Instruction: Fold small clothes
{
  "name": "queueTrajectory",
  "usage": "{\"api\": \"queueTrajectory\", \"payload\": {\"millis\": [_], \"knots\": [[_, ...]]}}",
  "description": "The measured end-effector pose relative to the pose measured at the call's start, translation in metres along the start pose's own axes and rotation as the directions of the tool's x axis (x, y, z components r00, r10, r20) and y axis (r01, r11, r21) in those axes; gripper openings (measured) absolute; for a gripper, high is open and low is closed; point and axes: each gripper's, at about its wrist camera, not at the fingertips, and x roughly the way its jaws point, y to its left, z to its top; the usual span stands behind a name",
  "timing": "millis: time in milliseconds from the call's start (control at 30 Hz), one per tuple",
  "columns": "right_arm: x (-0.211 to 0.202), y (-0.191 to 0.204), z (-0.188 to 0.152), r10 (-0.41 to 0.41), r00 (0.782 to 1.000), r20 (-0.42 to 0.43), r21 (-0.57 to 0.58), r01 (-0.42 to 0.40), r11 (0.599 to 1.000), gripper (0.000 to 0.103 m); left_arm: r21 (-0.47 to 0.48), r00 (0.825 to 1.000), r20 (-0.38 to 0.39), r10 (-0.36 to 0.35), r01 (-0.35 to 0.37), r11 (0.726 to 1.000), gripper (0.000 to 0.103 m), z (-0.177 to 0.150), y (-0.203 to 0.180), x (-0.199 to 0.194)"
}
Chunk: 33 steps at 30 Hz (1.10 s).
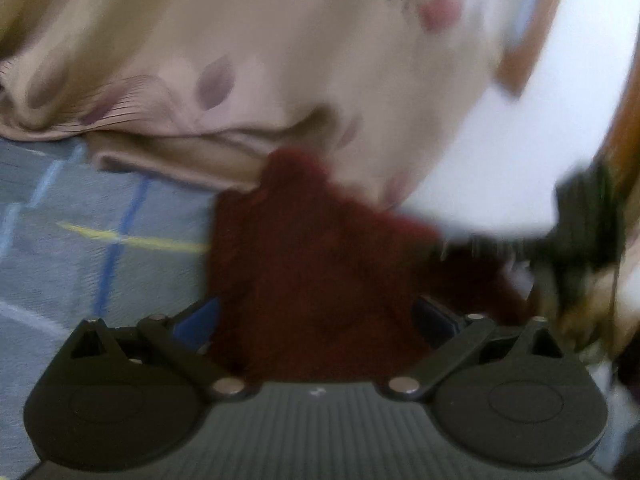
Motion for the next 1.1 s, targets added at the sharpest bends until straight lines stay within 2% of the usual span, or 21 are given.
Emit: {"api": "queueTrajectory", "payload": {"millis": [67, 100, 167, 200, 267, 333, 400, 433, 467, 533, 567, 633, 800, 933, 1000, 1100], "knots": [[0.016, -0.011, 0.013, -0.067, 0.998, 0.005, 0.024, 0.067, 0.997, 0.023, -0.004, 0.999, -0.028, 0.032, -0.032, 0.999, 0.103, -0.008, 0.008, 0.003], [0.024, -0.019, 0.018, -0.108, 0.994, 0.008, 0.044, 0.107, 0.993, 0.015, -0.02, 0.998, -0.038, 0.041, -0.042, 0.999, 0.103, -0.011, 0.012, 0.004], [0.034, -0.028, 0.023, -0.186, 0.982, 0.017, 0.049, 0.185, 0.982, 0.015, -0.049, 0.999, -0.04, 0.035, -0.037, 0.998, 0.103, -0.014, 0.019, 0.0], [0.034, -0.037, 0.021, -0.171, 0.985, 0.033, 0.095, 0.167, 0.981, 0.016, -0.056, 0.999, -0.028, 0.034, -0.036, 0.998, 0.103, -0.013, 0.02, -0.004], [0.01, -0.05, 0.019, -0.077, 0.984, 0.163, 0.2, 0.043, 0.979, 0.021, -0.053, 0.999, 0.031, 0.022, -0.021, 0.998, 0.103, -0.008, 0.017, -0.017], [-0.039, -0.065, 0.009, 0.006, 0.93, 0.368, 0.281, -0.117, 0.953, 0.021, -0.028, 0.996, 0.087, -0.003, 0.006, 1.0, 0.103, 0.002, 0.012, -0.028], [-0.079, -0.08, 0.0, 0.042, 0.885, 0.463, 0.301, -0.201, 0.932, 0.022, 0.02, 0.995, 0.102, -0.022, 0.02, 1.0, 0.103, 0.014, 0.004, -0.03], [-0.096, -0.084, -0.006, 0.034, 0.883, 0.467, 0.289, -0.189, 0.939, 0.022, 0.038, 0.994, 0.104, -0.026, 0.022, 0.999, 0.103, 0.021, 0.001, -0.027], [-0.111, -0.086, -0.01, -0.007, 0.891, 0.455, 0.265, -0.128, 0.956, 0.021, 0.051, 0.994, 0.106, -0.034, 0.029, 0.998, 0.103, 0.028, -0.002, -0.024], [-0.134, -0.088, -0.023, -0.136, 0.907, 0.398, 0.186, 0.066, 0.98, 0.022, 0.07, 0.992, 0.106, -0.062, 0.055, 0.996, 0.103, 0.041, -0.005, -0.012], [-0.143, -0.094, -0.031, -0.198, 0.911, 0.362, 0.155, 0.151, 0.976, 0.024, 0.077, 0.993, 0.095, -0.073, 0.066, 0.995, 0.103, 0.047, -0.005, -0.002], [-0.155, -0.113, -0.048, -0.282, 0.905, 0.317, 0.161, 0.242, 0.957, 0.029, 0.092, 0.994, 0.068, -0.081, 0.074, 0.993, 0.103, 0.057, -0.003, 0.016], [-0.163, -0.161, -0.077, -0.358, 0.899, 0.251, 0.228, 0.304, 0.925, 0.03, 0.075, 0.996, 0.005, -0.087, 0.087, 0.993, 0.103, 0.07, 0.005, 0.057], [-0.153, -0.178, -0.08, -0.32, 0.912, 0.258, 0.25, 0.257, 0.933, 0.034, 0.084, 0.997, -0.028, -0.077, 0.079, 0.993, 0.103, 0.075, 0.01, 0.076], [-0.138, -0.176, -0.073, -0.312, 0.918, 0.245, 0.235, 0.256, 0.938, 0.044, 0.097, 0.996, -0.039, -0.079, 0.083, 0.992, 0.103, 0.078, 0.009, 0.081], [-0.117, -0.173, -0.06, -0.284, 0.933, 0.221, 0.215, 0.238, 0.947, 0.048, 0.141, 0.994, -0.07, -0.079, 0.088, 0.986, 0.103, 0.08, 0.006, 0.089]]}}
